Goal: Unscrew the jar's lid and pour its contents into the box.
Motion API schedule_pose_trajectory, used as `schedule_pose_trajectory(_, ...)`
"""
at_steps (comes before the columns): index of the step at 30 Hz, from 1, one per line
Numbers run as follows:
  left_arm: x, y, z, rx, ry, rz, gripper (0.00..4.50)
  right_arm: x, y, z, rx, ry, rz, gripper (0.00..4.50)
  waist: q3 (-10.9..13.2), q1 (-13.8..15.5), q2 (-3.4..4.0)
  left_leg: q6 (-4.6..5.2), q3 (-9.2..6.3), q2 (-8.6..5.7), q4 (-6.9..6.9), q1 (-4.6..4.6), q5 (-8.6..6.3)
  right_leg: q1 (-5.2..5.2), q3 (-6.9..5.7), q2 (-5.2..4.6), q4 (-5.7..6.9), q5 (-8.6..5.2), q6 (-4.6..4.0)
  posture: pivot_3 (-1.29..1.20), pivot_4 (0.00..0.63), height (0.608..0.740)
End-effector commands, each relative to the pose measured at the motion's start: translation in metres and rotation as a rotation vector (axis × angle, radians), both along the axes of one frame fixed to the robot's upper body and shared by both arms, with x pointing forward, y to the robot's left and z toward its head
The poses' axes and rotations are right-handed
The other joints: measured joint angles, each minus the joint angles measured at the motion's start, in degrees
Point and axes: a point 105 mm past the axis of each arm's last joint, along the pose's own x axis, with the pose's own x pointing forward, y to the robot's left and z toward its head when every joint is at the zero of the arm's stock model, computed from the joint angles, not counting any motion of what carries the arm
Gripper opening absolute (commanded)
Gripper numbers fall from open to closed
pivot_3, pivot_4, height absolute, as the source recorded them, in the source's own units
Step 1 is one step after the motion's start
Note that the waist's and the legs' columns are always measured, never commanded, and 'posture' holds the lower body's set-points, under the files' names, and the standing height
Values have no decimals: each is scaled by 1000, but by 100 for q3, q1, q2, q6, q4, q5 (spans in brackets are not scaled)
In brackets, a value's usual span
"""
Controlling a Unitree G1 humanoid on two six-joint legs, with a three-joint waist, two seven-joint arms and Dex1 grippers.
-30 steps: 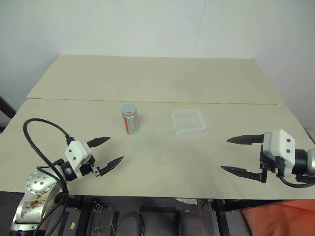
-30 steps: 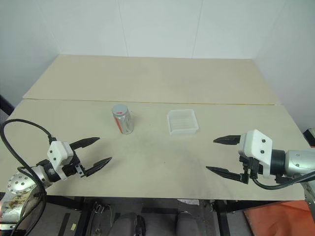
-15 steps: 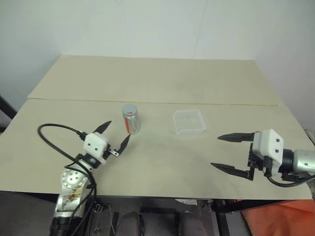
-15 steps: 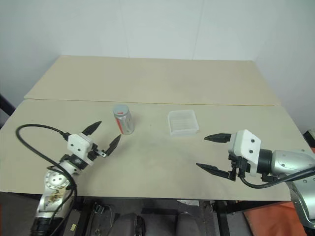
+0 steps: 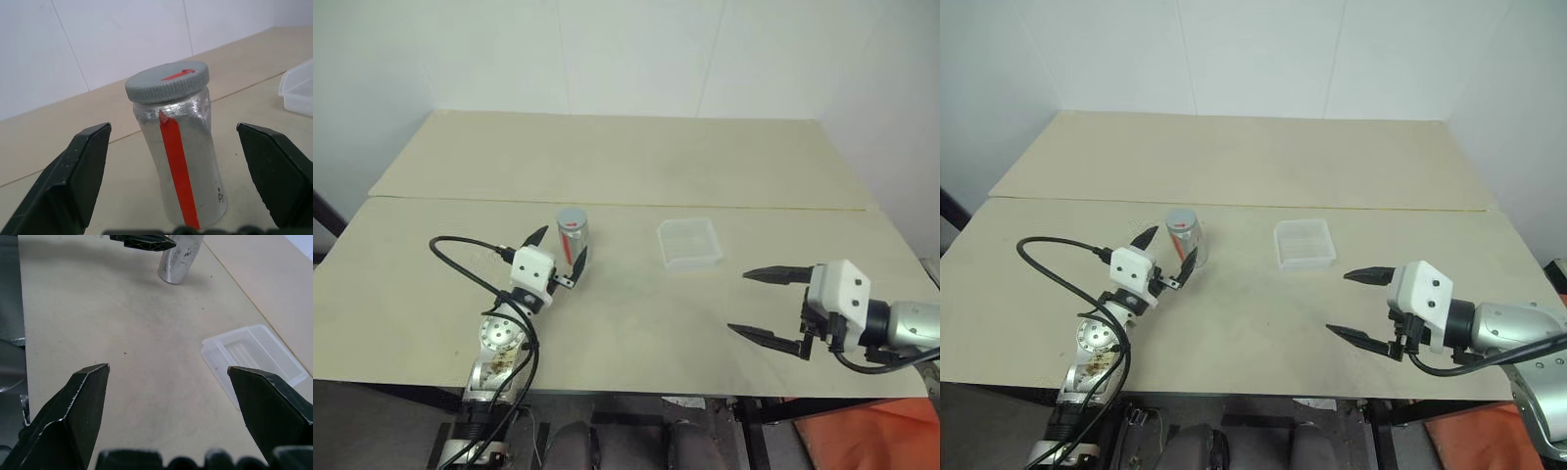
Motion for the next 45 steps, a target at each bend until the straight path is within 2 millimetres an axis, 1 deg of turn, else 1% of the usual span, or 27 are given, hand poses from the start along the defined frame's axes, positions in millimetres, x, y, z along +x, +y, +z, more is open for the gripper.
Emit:
schedule_pose_trajectory(1, 10, 1, 12, -19, -44, 31, 4479, -2, 1, 11, -7, -67, 0, 4500, 0, 3, 0, 0, 0, 0, 0, 0, 0, 0, -1, 0, 0, 0, 0, 0, 150, 740)
schedule_pose_trajectory(5, 19, -5, 12, -20, -27, -4, 4479, -2, 1, 12, -7, -66, -1, 4500, 0, 2, -1, 1, -2, -2, 1, -1, 0, 1, -2, 0, -2, 1, 2, 0, 150, 740)
schedule_pose_trajectory(9, 23, -12, 8, -34, 8, -42, 4479, -2, -1, 12, -10, -68, -13, 4500, 0, 1, -1, 0, -2, -2, 1, -3, 0, 1, -3, 0, -3, 1, 2, 0, 150, 740)
schedule_pose_trajectory(14, 29, -10, 1, -46, 44, -7, 4479, -2, -1, 12, -10, -70, -19, 4500, 1, 1, -2, 0, -3, -2, 1, -1, 1, 2, -3, 0, -2, 1, 2, 0, 150, 740)
schedule_pose_trajectory(20, 31, -8, -1, -59, 58, -7, 4479, -2, -1, 11, -10, -71, -24, 4500, 1, 1, -2, 1, -3, -2, 1, -2, 0, 1, -3, 0, -3, 1, 2, 0, 150, 740)
schedule_pose_trajectory(23, 32, -9, -3, -45, 77, -20, 3841, -1, -1, 11, -13, -72, -25, 4500, 1, 1, -2, 0, -4, -2, 1, -2, 1, 1, -4, 0, -2, 1, 2, 0, 150, 740)
schedule_pose_trajectory(29, 31, -13, -1, -72, 60, -34, 1970, 0, 0, 10, -11, -75, -25, 4500, 1, 1, -2, 0, -4, -2, 1, -3, 0, 2, -4, -1, -4, 1, 2, 0, 150, 740)
schedule_pose_trajectory(35, 30, -17, 3, -87, 33, -48, 1929, 1, 2, 10, -4, -79, -15, 4500, 1, 1, -3, 0, -5, -2, 1, -3, 0, 1, -3, -1, -4, 1, 2, 0, 150, 740)
schedule_pose_trajectory(37, 28, -21, 10, -94, 18, -81, 1929, 5, 7, 17, 38, -106, -19, 4500, 3, 1, -5, 0, -5, -2, 1, -3, 1, 1, -4, -1, -4, 1, 2, 0, 150, 740)
schedule_pose_trajectory(40, 18, -35, 30, -160, -7, -202, 1929, 15, 21, 38, 230, -140, -51, 4500, 5, -28, -10, -1, -5, 0, 1, -4, 1, 0, -3, 1, -2, 2, 2, 0, 150, 740)
schedule_pose_trajectory(41, 13, -43, 36, -182, -5, -262, 1929, 19, 28, 47, 332, -142, -61, 4500, 6, -33, -10, -2, -6, 2, 1, -5, 2, -1, -3, 1, -2, 2, 2, 0, 150, 740)
schedule_pose_trajectory(43, 4, -56, 42, -210, 9, -356, 1929, 24, 43, 59, 487, -136, -71, 4500, 6, -34, -10, -2, -7, 3, 1, -6, 2, -2, -3, 1, -2, 2, 1, 0, 150, 740)
schedule_pose_trajectory(45, -3, -66, 44, -236, 40, -424, 1929, 26, 58, 64, 586, -117, -75, 4500, 5, -34, -9, -3, -6, 3, 0, -7, 2, -5, -3, 0, 1, 2, 1, 0, 150, 740)
